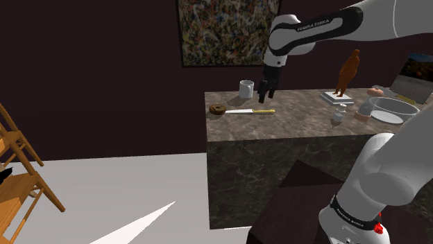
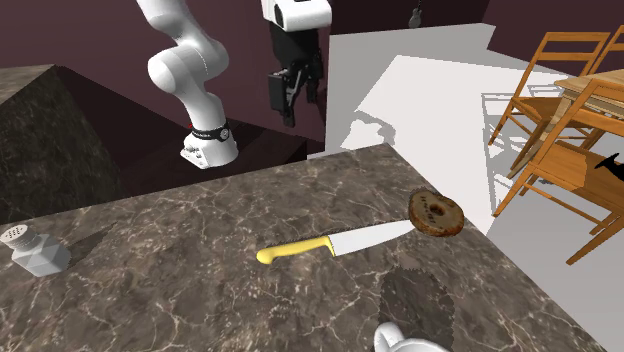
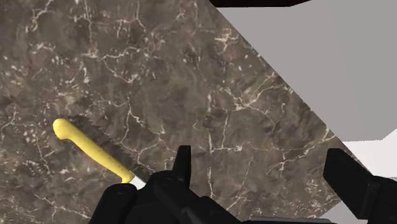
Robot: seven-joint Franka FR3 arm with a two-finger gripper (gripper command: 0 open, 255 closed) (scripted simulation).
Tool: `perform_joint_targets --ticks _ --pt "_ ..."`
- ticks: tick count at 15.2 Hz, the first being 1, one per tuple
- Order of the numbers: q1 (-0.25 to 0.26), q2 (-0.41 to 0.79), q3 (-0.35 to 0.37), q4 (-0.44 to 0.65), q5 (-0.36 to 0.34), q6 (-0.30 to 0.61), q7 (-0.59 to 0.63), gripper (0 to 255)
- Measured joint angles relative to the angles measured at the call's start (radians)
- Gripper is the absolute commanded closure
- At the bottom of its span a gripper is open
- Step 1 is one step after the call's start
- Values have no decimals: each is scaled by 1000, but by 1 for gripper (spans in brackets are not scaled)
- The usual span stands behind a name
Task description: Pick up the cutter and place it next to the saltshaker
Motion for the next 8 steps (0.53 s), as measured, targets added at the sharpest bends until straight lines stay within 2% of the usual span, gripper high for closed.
perform_joint_targets --ticks 3,8 --pt "-3 104 -35 48 15 40 -81 0" --pt "-22 314 -82 195 70 69 -229 0"
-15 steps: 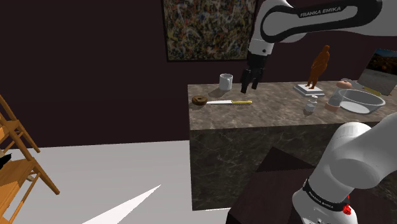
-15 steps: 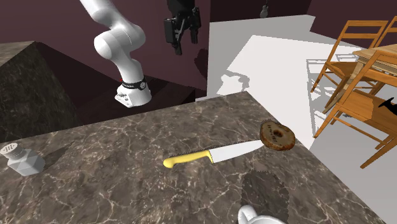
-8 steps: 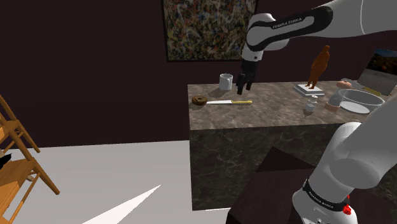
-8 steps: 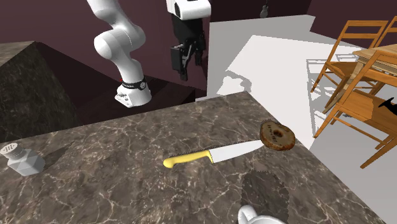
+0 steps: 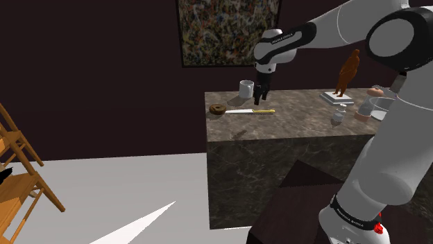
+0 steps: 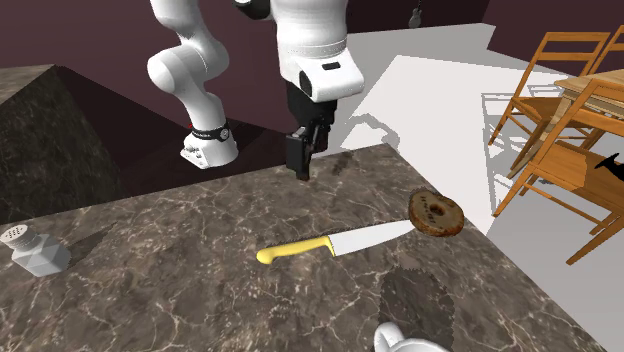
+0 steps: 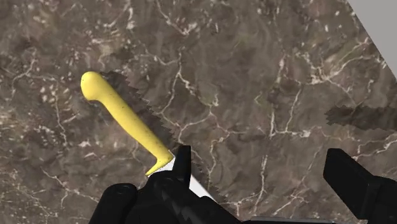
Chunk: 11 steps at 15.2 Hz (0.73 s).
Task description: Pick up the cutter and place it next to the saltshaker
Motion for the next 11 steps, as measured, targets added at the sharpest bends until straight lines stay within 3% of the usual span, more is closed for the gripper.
perform_joint_targets --ticks 7,11 --pt "-67 293 -8 254 87 -6 -172 0" --pt "-97 394 2 337 113 0 -219 0"
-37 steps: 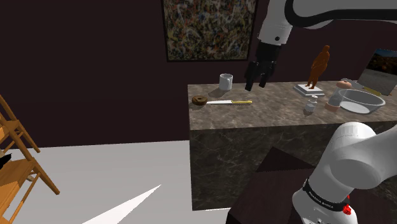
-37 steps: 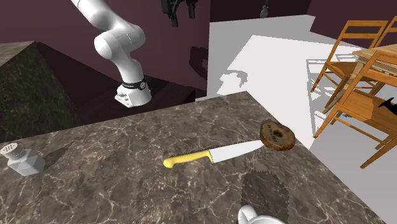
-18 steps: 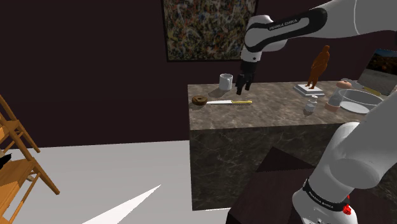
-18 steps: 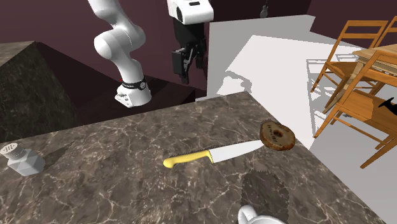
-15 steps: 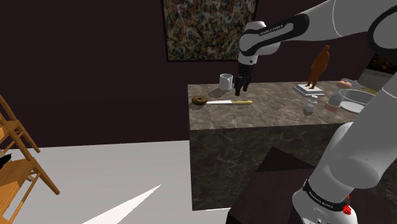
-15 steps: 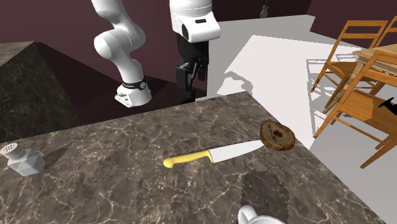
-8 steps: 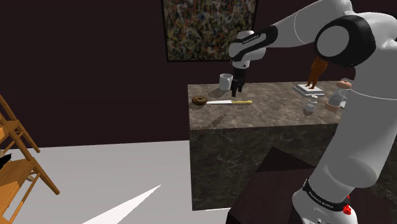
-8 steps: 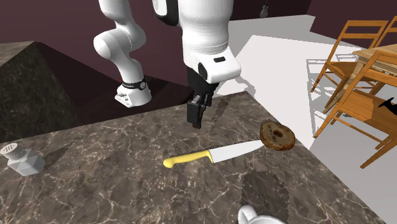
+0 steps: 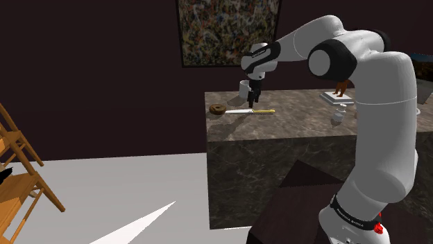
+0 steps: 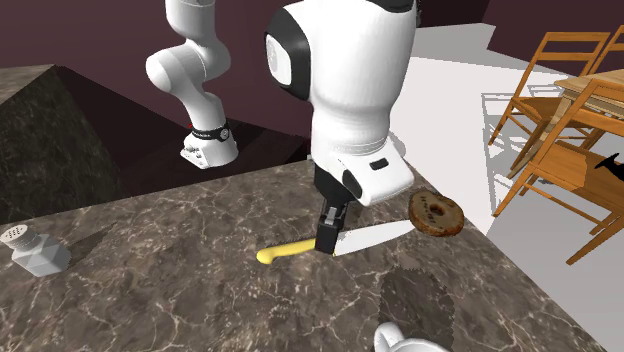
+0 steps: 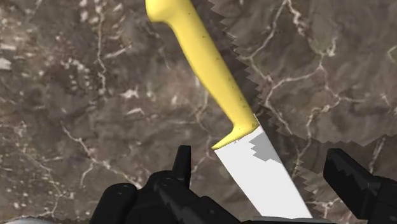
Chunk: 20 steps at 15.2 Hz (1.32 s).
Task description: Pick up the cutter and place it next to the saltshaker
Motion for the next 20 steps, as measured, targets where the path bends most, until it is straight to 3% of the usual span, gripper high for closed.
perform_joint_targets --ticks 12,13,20 --pt "-5 36 9 -38 17 72 -14 0" --pt "-5 36 9 -38 17 72 -14 255" --pt "-5 36 8 -39 17 72 -14 255"
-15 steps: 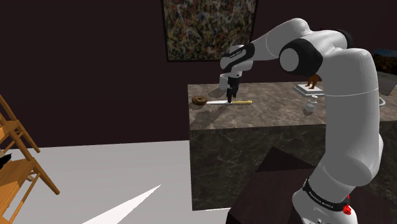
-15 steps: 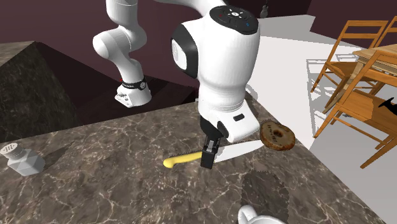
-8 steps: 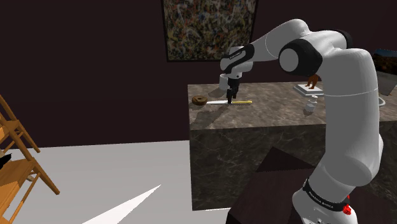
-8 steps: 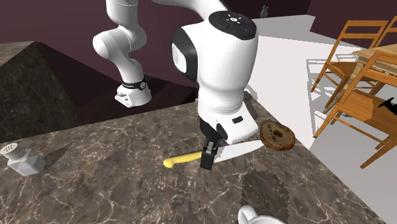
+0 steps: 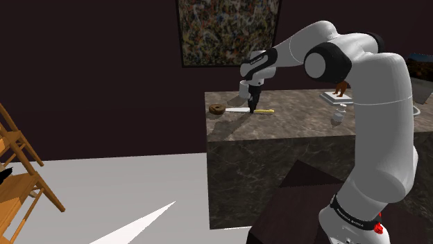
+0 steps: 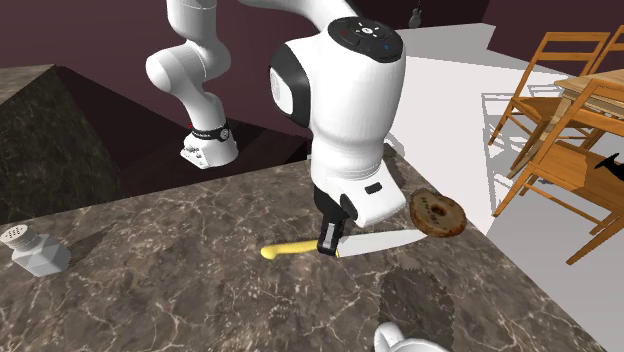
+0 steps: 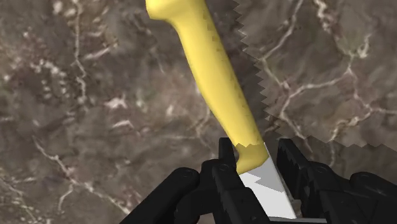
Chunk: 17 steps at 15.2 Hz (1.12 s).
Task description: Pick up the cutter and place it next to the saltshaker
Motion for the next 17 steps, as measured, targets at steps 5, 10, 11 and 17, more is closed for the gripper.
perform_joint_targets --ticks 5,10,11,17 --pt "0 -7 -2 7 -3 -14 1 255" --pt "4 -33 -8 35 -16 -65 10 255" --pt "4 -38 -9 40 -18 -75 11 255" --pt "6 -67 -15 84 -32 -146 20 255"
